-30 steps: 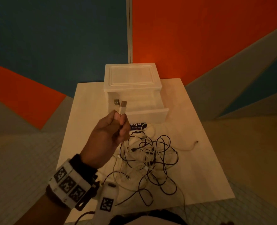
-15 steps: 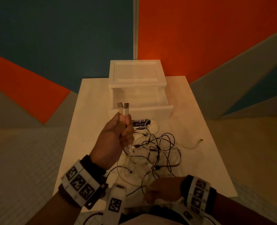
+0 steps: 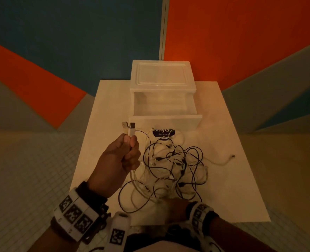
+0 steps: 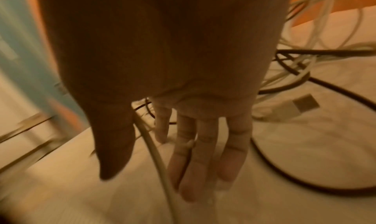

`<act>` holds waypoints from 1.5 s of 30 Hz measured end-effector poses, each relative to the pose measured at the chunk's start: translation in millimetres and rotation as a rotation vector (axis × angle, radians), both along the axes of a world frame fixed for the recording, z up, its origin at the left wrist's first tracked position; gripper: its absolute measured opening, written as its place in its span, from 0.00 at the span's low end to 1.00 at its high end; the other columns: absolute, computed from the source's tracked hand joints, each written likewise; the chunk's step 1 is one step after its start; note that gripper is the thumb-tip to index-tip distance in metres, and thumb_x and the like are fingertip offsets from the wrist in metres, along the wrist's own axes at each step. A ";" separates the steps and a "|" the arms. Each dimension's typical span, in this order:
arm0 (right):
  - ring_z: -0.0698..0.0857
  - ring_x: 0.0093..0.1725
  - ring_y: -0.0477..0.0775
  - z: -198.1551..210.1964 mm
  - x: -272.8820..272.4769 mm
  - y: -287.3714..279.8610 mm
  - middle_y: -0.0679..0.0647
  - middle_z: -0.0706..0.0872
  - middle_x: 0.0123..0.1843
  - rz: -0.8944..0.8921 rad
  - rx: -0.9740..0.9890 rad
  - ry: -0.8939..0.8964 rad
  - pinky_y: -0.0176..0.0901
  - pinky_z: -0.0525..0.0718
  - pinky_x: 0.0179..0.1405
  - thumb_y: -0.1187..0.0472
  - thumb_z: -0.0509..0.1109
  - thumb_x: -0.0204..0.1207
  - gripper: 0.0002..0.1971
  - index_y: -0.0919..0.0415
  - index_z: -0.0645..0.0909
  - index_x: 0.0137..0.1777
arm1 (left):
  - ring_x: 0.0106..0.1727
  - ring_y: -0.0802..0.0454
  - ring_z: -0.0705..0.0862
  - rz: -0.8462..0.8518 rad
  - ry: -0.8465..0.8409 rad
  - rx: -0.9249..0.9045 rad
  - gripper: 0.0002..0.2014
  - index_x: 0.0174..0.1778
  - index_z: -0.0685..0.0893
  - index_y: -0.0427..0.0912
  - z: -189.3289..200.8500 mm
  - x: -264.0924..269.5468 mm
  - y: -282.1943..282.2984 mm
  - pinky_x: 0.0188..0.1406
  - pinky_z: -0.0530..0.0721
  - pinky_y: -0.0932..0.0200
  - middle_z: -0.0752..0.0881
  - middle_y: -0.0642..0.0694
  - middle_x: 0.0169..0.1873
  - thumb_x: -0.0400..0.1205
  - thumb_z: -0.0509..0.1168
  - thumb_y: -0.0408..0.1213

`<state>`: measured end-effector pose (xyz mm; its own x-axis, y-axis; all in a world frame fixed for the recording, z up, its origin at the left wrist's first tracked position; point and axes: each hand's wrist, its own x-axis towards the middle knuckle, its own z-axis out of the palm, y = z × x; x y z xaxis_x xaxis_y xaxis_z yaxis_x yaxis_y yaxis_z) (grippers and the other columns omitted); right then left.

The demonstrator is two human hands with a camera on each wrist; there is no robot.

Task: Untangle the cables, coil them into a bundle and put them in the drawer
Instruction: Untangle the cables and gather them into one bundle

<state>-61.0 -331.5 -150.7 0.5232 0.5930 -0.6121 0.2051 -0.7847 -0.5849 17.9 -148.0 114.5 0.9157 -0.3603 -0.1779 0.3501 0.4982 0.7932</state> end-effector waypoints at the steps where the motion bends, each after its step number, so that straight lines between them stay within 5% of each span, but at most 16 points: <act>1: 0.61 0.82 0.64 39.8 35.2 -50.1 0.57 0.56 0.86 0.020 0.007 -0.060 0.54 0.64 0.80 0.45 0.76 0.68 0.52 0.52 0.48 0.86 | 0.24 0.57 0.59 0.001 0.001 -0.002 0.12 0.38 0.77 0.44 0.2 0.2 1.1 0.23 0.60 0.61 0.65 0.51 0.25 0.84 0.54 0.41; 2: 0.58 0.84 0.63 50.8 42.9 -50.4 0.57 0.54 0.86 -0.206 -0.016 -0.006 0.53 0.60 0.82 0.47 0.77 0.68 0.53 0.53 0.47 0.86 | 0.24 0.58 0.59 0.000 0.000 -0.004 0.12 0.38 0.77 0.44 0.6 -0.2 2.2 0.24 0.58 0.60 0.65 0.51 0.25 0.84 0.54 0.41; 4: 0.54 0.85 0.61 59.6 41.7 -38.5 0.56 0.51 0.87 -0.134 -0.219 0.062 0.51 0.55 0.83 0.51 0.79 0.70 0.53 0.55 0.46 0.86 | 0.24 0.58 0.59 0.002 -0.005 -0.005 0.12 0.38 0.77 0.44 0.6 -0.5 2.7 0.24 0.57 0.59 0.65 0.51 0.25 0.84 0.54 0.41; 10: 0.64 0.80 0.57 130.0 64.6 -44.1 0.50 0.63 0.83 -0.040 -0.198 0.217 0.53 0.64 0.80 0.49 0.80 0.69 0.42 0.47 0.63 0.81 | 0.24 0.57 0.59 0.017 -0.004 -0.016 0.11 0.38 0.77 0.43 0.7 -3.6 2.0 0.26 0.58 0.59 0.65 0.50 0.26 0.84 0.54 0.41; 12: 0.74 0.73 0.57 145.0 82.7 -47.8 0.53 0.75 0.75 -0.128 -0.092 0.107 0.47 0.74 0.69 0.54 0.74 0.75 0.27 0.52 0.74 0.74 | 0.24 0.57 0.57 0.020 -0.001 -0.012 0.11 0.38 0.76 0.43 0.0 -5.3 -0.1 0.27 0.57 0.58 0.64 0.50 0.26 0.84 0.54 0.41; 14: 0.80 0.66 0.60 151.5 100.1 -43.8 0.56 0.82 0.65 -0.311 -0.019 -0.210 0.41 0.76 0.57 0.63 0.66 0.80 0.16 0.58 0.80 0.66 | 0.24 0.57 0.58 0.015 -0.002 -0.010 0.11 0.39 0.76 0.42 -0.1 -6.4 -3.3 0.26 0.57 0.59 0.64 0.49 0.26 0.84 0.55 0.40; 16: 0.75 0.72 0.58 148.0 116.2 -37.6 0.55 0.79 0.70 -0.314 -0.060 -0.465 0.45 0.74 0.65 0.69 0.65 0.76 0.22 0.57 0.76 0.70 | 0.24 0.57 0.59 0.007 -0.003 -0.008 0.10 0.40 0.76 0.41 0.4 -6.5 -6.6 0.25 0.59 0.61 0.64 0.49 0.26 0.84 0.54 0.40; 18: 0.66 0.79 0.57 141.4 128.1 -31.8 0.52 0.71 0.78 -0.119 -0.215 -0.572 0.55 0.67 0.73 0.69 0.66 0.73 0.30 0.54 0.69 0.77 | 0.25 0.58 0.60 0.002 -0.012 0.006 0.10 0.41 0.75 0.40 1.7 -5.8 -9.3 0.26 0.59 0.61 0.64 0.50 0.26 0.85 0.54 0.40; 22: 0.60 0.81 0.63 128.7 145.5 -38.9 0.58 0.65 0.81 0.100 -0.496 -0.506 0.68 0.56 0.78 0.59 0.64 0.79 0.28 0.53 0.64 0.80 | 0.24 0.58 0.60 0.000 0.012 0.000 0.10 0.42 0.76 0.39 4.3 -3.7 -10.6 0.25 0.61 0.62 0.64 0.50 0.26 0.84 0.56 0.40; 26: 0.61 0.80 0.66 130.2 147.9 -46.0 0.63 0.66 0.80 0.176 -0.613 -0.551 0.70 0.53 0.79 0.59 0.58 0.83 0.20 0.57 0.71 0.75 | 0.25 0.57 0.60 -0.016 0.038 -0.018 0.10 0.44 0.77 0.37 4.3 -2.9 -10.2 0.25 0.64 0.64 0.63 0.50 0.26 0.83 0.58 0.41; 29: 0.60 0.81 0.62 145.4 147.4 -48.7 0.57 0.67 0.79 0.082 -0.460 -0.574 0.71 0.50 0.81 0.63 0.64 0.77 0.23 0.54 0.73 0.73 | 0.26 0.55 0.58 -0.040 0.032 -0.028 0.10 0.40 0.78 0.39 5.6 -3.2 -11.7 0.25 0.63 0.62 0.62 0.48 0.27 0.82 0.58 0.40; 32: 0.70 0.74 0.55 162.8 127.1 -46.0 0.49 0.75 0.71 0.019 -0.041 -0.517 0.62 0.66 0.77 0.63 0.67 0.71 0.23 0.49 0.79 0.67 | 0.26 0.56 0.59 -0.049 0.012 -0.049 0.10 0.38 0.76 0.39 8.8 -1.2 -12.6 0.25 0.62 0.62 0.64 0.49 0.26 0.82 0.57 0.40; 34: 0.76 0.68 0.55 171.5 94.2 -42.9 0.50 0.79 0.66 0.094 0.039 -0.336 0.57 0.74 0.71 0.60 0.63 0.79 0.12 0.52 0.83 0.60 | 0.26 0.56 0.59 -0.040 -0.003 -0.056 0.10 0.38 0.75 0.40 11.4 1.2 -12.8 0.25 0.63 0.62 0.65 0.50 0.26 0.83 0.57 0.40; 39: 0.79 0.62 0.51 175.5 13.0 -49.3 0.53 0.81 0.67 0.105 0.055 0.185 0.45 0.76 0.61 0.57 0.64 0.82 0.10 0.52 0.78 0.63 | 0.26 0.57 0.60 -0.018 -0.005 -0.077 0.12 0.37 0.77 0.42 14.6 4.5 -11.7 0.26 0.63 0.63 0.66 0.51 0.26 0.85 0.55 0.39; 42: 0.81 0.50 0.52 169.5 -4.3 -54.7 0.50 0.80 0.51 -0.161 0.097 0.045 0.52 0.81 0.49 0.56 0.65 0.74 0.09 0.45 0.71 0.51 | 0.27 0.56 0.58 -0.035 -0.001 -0.077 0.12 0.37 0.77 0.42 12.3 2.0 -13.8 0.26 0.61 0.62 0.63 0.50 0.27 0.84 0.55 0.39; 45: 0.77 0.45 0.36 195.7 9.3 -49.5 0.34 0.71 0.58 -0.401 0.275 -0.204 0.34 0.79 0.40 0.51 0.74 0.73 0.29 0.35 0.63 0.69 | 0.27 0.55 0.58 -0.057 0.015 -0.074 0.12 0.37 0.77 0.41 10.6 -3.3 -16.2 0.27 0.60 0.60 0.60 0.48 0.28 0.84 0.54 0.39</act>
<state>-51.7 -381.0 45.0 0.8340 0.4463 -0.3244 0.0514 -0.6483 -0.7596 14.6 -164.3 125.1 0.8906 -0.4248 -0.1623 0.3912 0.5338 0.7497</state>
